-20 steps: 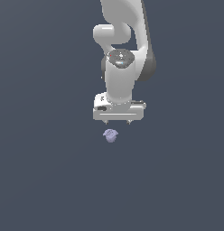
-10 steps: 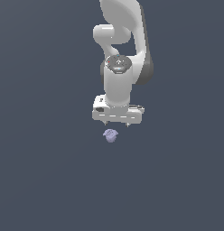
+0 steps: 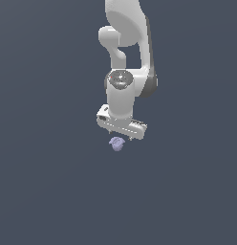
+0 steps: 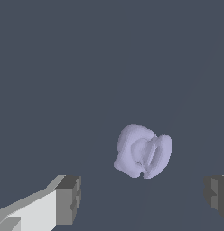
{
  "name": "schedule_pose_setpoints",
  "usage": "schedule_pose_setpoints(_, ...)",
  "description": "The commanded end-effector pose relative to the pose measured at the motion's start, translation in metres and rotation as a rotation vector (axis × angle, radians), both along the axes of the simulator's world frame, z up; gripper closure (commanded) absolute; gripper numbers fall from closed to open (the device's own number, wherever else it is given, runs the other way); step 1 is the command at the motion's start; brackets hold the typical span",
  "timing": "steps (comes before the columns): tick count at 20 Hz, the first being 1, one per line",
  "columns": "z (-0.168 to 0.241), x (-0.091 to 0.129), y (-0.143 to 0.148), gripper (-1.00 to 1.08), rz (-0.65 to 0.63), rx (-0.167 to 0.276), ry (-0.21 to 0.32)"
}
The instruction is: Pick up the object and move it to a goal position.
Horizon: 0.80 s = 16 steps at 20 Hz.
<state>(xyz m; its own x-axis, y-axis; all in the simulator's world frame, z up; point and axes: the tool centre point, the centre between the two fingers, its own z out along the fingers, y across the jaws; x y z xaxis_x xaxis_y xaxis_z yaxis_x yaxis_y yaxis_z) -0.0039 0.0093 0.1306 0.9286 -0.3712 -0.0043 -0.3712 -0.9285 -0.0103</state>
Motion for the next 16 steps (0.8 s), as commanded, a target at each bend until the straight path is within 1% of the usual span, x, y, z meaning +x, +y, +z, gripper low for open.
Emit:
schedule_pose_setpoints(1, -0.009, -0.002, -0.004, -0.92, -0.077, -0.001, 0.001)
schedule_pose_setpoints(5, -0.022, -0.004, -0.009, -0.92, -0.18, -0.004, 0.002)
schedule_pose_setpoints(9, -0.031, -0.007, -0.013, -0.92, -0.256, -0.007, 0.002)
schedule_pose_setpoints(16, -0.04, -0.009, -0.017, -0.92, -0.329, -0.011, 0.002)
